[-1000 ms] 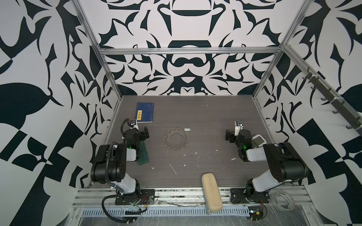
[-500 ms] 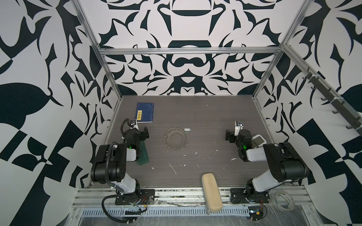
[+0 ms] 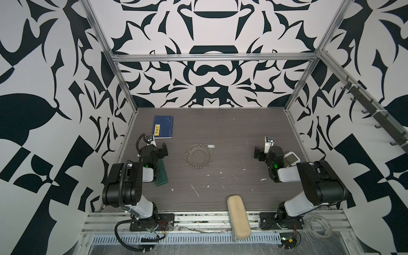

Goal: Remove the keys from the keyring

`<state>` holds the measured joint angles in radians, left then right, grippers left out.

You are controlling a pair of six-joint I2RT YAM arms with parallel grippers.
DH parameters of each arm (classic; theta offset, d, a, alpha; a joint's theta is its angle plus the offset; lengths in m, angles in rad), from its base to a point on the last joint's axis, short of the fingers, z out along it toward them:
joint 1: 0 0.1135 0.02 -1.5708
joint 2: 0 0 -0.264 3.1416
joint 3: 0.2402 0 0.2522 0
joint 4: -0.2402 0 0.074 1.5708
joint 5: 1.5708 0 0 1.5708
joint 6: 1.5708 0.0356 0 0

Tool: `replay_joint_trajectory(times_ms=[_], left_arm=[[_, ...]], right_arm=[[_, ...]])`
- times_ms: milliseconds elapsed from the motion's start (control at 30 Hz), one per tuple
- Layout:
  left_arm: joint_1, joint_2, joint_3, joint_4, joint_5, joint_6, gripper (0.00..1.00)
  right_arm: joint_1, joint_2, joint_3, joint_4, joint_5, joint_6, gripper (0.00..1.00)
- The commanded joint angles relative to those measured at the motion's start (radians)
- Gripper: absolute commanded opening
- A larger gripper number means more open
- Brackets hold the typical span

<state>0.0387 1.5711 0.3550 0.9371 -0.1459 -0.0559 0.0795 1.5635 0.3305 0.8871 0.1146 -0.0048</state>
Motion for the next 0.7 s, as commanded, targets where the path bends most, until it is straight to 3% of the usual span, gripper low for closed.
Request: replay_joint_trajectory(times_ms=[0, 67, 167, 233, 300, 367, 500, 667], left_arm=[[-0.038, -0.088, 0.001, -0.013, -0.104, -0.01, 0.99], [-0.078, -0.194, 0.052, -0.214, -0.164, -0.005, 0.99], [-0.085, -0.305, 0.211, -0.637, -0.104, -0.08, 0.99], [-0.087, -0.335, 0.275, -0.785, -0.063, -0.12, 0.99], [-0.094, -0.342, 0.315, -0.883, -0.025, -0.173, 0.99], [-0.107, -0.345, 0.336, -0.937, 0.028, -0.235, 0.99], [-0.148, -0.334, 0.365, -0.995, 0.085, -0.344, 1.0], [-0.185, -0.304, 0.39, -1.015, 0.161, -0.402, 0.99]], right_arm=[[0.005, -0.045, 0.016, 0.027, -0.015, -0.007, 0.98], [0.036, -0.194, 0.055, -0.156, 0.027, -0.024, 0.98], [0.078, -0.403, 0.226, -0.592, 0.113, 0.059, 0.98], [0.09, -0.444, 0.332, -0.784, 0.09, 0.126, 0.98], [0.107, -0.437, 0.41, -0.896, -0.042, 0.124, 0.97], [0.163, -0.407, 0.47, -0.97, -0.142, 0.017, 0.95], [0.281, -0.337, 0.513, -1.001, -0.291, -0.308, 0.99], [0.295, -0.171, 0.654, -1.102, -0.562, -0.547, 0.94]])
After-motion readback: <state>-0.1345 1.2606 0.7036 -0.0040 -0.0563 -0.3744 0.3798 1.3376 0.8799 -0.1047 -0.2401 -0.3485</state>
